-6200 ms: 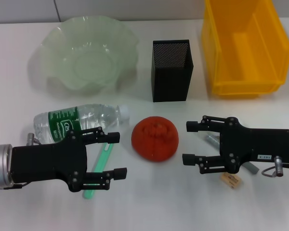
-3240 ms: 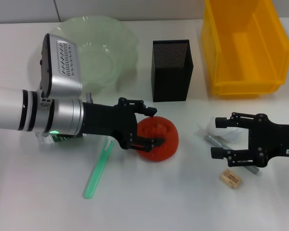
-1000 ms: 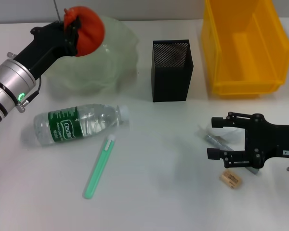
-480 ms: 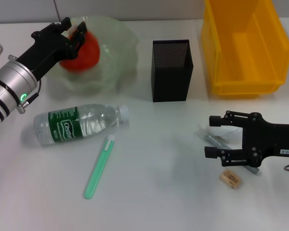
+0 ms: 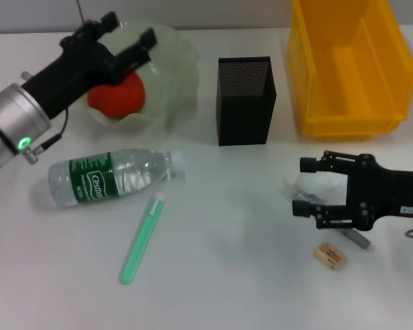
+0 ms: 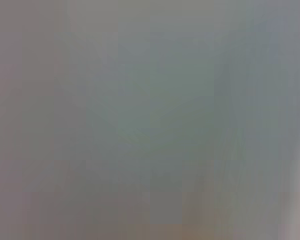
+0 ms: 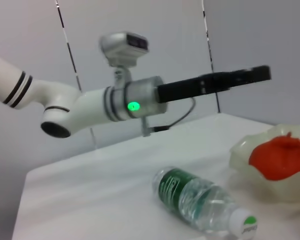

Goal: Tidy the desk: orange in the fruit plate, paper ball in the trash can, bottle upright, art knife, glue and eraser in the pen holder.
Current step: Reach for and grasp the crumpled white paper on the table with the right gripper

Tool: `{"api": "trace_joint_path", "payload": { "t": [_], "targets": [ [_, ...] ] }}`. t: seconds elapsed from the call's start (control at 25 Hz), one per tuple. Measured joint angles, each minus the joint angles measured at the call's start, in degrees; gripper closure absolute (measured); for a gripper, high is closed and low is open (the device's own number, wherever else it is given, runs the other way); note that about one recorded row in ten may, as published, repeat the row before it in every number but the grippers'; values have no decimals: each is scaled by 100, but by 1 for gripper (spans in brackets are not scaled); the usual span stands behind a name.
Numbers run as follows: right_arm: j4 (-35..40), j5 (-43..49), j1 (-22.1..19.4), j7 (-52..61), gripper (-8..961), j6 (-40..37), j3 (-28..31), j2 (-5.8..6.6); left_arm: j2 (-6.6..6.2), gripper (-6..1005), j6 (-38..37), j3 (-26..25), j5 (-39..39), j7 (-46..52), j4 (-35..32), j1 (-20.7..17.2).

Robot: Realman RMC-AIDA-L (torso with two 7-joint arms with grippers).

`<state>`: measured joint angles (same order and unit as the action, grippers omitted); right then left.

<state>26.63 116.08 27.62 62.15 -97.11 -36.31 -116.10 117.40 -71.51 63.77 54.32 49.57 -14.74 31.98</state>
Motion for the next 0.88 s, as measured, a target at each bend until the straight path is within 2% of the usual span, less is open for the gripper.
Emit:
{"api": "trace_joint_path", "payload": {
  "t": [0.08, 0.2, 0.32, 0.36, 0.4, 0.44, 0.6, 0.72, 0.84, 0.88],
  "targets": [
    [0, -5, 12, 0, 127, -30, 251, 0, -111, 169, -404, 350, 245, 367, -392, -248],
    [-1, -7, 27, 28, 127, -83, 415, 6, -327, 163, -1267, 504, 965, 976, -913, -666],
    [-2, -7, 77, 183, 127, -199, 598, 59, -506, 157, -1840, 481, 1418, 1192, -991, -853],
    [-1, -8, 107, 264, 128, -232, 644, 85, -506, 155, -1840, 481, 1418, 1192, -991, -853],
    [1, -8, 165, 411, 128, -271, 677, 130, -633, 153, -2123, 475, 1691, 1249, -953, -957],
    [17, -8, 226, 599, 128, -314, 687, 179, -666, 153, -2229, 471, 1834, 1243, -936, -1010],
    [337, 66, 560, 1512, 128, -413, 583, 322, -686, 153, -2414, 470, 2239, 1126, -935, -1111],
    [821, 205, 800, 2229, 128, -421, 160, 346, -631, 153, -2412, 490, 2428, 972, -930, -1122],
    [1555, 488, 1056, 3071, 128, -392, -566, 336, -604, 153, -2381, 510, 2490, 902, -928, -1123],
    [1555, 488, 1056, 3071, 128, -392, -566, 336, -604, 153, -2381, 510, 2490, 902, -928, -1123]
  ]
}}
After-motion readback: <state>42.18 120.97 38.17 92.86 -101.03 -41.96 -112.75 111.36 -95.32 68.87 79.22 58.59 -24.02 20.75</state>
